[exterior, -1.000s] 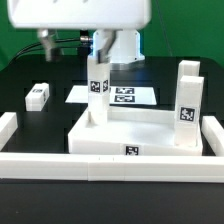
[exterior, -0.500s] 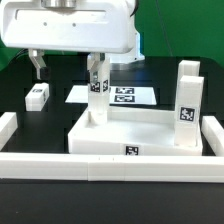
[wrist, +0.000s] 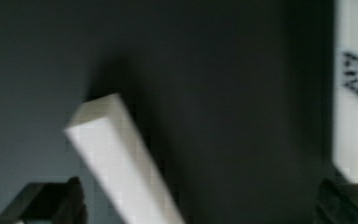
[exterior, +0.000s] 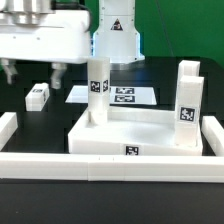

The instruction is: Assemble desk

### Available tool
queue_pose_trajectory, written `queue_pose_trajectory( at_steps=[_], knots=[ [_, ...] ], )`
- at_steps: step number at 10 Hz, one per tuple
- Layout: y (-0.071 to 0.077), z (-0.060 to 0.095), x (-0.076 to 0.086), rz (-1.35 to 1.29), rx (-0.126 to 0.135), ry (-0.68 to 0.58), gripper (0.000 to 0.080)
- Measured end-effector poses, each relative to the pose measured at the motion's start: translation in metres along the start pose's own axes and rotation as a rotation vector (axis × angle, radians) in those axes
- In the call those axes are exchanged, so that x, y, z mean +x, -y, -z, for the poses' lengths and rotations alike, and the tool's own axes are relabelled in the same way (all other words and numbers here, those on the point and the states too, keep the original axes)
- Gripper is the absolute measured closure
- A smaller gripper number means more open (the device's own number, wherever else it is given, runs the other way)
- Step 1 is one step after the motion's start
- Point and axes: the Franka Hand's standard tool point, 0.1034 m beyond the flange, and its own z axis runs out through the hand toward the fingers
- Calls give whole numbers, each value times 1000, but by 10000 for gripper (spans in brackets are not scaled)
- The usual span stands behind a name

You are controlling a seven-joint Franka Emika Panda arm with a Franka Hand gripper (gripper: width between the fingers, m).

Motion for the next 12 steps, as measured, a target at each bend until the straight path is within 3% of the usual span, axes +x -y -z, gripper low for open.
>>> queue_pose_trajectory(
  at_steps=[2,4,5,6,8,9,10,11,12],
  knots=[
    [4,-1,-2,-6,13,31,151],
    [9,-2,-9,-1,57,201,151],
    [-2,-5,-9,79,31,242,151],
    [-13,-7,-9,155,-15,287,151],
    [-9,-6,-6,242,-78,328,151],
    [-4,-7,-10,252,-73,346,151],
    [-4,-6,-20,236,-60,459,151],
    [-3,-8,-16,237,-62,502,151],
    [-2,-8,-23,242,-51,600,151]
  ],
)
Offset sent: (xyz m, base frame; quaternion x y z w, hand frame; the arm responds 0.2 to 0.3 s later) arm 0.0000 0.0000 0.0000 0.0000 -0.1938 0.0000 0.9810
